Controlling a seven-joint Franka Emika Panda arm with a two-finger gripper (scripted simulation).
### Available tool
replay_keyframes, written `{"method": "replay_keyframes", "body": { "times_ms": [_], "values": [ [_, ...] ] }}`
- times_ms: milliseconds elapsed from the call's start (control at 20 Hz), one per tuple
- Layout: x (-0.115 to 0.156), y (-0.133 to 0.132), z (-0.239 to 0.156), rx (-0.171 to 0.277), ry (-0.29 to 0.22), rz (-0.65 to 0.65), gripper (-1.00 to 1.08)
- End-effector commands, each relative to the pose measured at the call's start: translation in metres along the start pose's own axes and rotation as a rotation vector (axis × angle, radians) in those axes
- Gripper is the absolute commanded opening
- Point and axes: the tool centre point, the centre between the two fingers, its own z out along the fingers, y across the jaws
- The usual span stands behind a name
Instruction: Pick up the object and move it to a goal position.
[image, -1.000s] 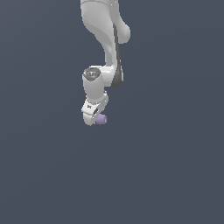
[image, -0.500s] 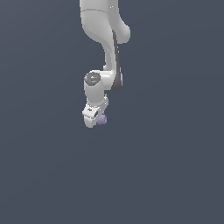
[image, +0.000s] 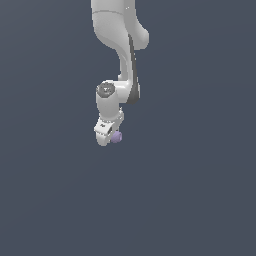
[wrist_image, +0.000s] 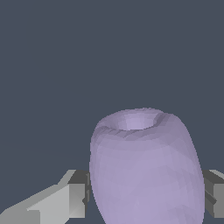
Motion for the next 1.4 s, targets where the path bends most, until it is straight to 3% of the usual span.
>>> {"method": "replay_keyframes", "body": {
  "times_ms": [0, 600, 1350],
  "values": [
    [0.000, 0.000, -0.001, 0.000, 0.000, 0.000, -1.00],
    [0.011, 0.023, -0.043, 0.001, 0.001, -0.001, -1.00],
    [0.041, 0.089, -0.163, 0.001, 0.002, -0.001, -1.00]
  ]
}}
